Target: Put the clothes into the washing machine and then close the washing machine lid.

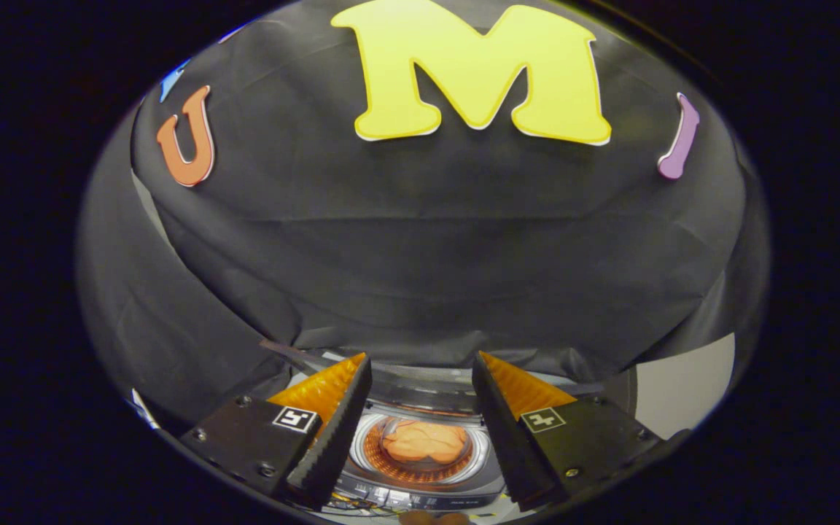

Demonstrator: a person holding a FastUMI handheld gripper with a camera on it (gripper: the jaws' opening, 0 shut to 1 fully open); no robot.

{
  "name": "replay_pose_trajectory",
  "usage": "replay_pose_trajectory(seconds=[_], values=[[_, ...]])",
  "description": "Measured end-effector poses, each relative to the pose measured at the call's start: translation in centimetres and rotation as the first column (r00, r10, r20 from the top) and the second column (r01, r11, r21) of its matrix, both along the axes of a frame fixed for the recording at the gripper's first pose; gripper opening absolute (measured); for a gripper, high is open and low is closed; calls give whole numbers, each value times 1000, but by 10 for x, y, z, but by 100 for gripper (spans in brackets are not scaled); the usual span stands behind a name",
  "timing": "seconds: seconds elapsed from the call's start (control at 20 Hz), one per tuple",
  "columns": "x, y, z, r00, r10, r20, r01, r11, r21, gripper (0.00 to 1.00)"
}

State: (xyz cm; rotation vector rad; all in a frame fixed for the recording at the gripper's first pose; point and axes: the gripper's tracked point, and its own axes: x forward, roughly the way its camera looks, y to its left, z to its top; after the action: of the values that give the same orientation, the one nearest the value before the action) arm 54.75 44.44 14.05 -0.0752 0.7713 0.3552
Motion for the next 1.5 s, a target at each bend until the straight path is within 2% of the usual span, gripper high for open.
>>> replay_pose_trajectory(seconds=[0.3, 0.65, 1.0, 1.5], values=[[34, 14, -33, 999, 0, -40, -1, 1000, -7, 87], [44, 23, -67, 996, -21, -85, 21, 1000, 10, 87], [40, 25, -70, 997, -4, -71, 6, 999, 39, 87], [18, 19, -68, 999, -39, -5, 39, 998, 53, 88]])
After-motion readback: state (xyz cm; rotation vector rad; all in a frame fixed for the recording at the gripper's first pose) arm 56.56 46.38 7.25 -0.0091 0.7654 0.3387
